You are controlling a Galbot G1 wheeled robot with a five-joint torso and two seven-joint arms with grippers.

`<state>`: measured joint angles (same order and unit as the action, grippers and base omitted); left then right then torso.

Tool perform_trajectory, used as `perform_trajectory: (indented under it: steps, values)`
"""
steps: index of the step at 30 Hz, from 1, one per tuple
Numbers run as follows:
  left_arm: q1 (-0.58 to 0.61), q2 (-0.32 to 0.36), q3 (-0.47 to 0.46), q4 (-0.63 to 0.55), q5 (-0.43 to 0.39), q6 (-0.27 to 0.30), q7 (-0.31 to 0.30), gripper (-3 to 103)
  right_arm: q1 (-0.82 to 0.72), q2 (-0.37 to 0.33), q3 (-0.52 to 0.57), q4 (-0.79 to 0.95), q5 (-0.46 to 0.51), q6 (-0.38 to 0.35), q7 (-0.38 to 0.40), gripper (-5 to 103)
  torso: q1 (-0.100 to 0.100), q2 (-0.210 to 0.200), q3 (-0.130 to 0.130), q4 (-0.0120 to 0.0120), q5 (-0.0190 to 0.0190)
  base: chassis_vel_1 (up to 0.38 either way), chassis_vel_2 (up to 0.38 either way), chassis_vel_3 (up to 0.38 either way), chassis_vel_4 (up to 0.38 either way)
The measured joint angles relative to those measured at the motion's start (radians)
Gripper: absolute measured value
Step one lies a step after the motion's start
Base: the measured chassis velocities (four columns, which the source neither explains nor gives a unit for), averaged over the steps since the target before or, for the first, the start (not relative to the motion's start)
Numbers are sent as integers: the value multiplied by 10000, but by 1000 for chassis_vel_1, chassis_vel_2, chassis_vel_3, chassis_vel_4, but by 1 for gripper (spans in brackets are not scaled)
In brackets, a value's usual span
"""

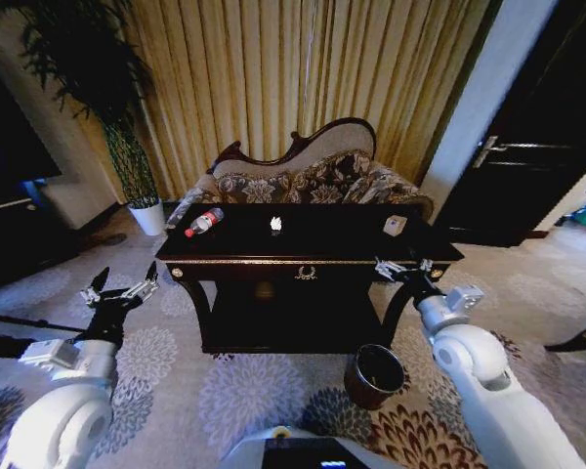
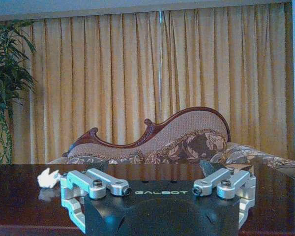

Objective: Move to the front of the table and place the trash on the table into the trash bin.

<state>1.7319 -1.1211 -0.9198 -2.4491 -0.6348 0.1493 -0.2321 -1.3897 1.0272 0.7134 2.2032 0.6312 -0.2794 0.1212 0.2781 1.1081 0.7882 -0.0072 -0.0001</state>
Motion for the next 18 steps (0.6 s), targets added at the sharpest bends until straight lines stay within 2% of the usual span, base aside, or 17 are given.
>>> perform_trajectory:
  steps: [11, 18]
  values:
    - [6, -103, 94, -7, 16, -12, 17, 100, 26, -9, -31, -171, -28, 240, -1, 100, 6, -4, 3, 0, 1, -200, 206, 200, -204]
    - [32, -178, 142, -34, 20, -18, 47, 100, 102, -108, -45, -708, -47, 190, 7, 100, 8, -5, 4, -2, 2, -69, 83, 73, -75]
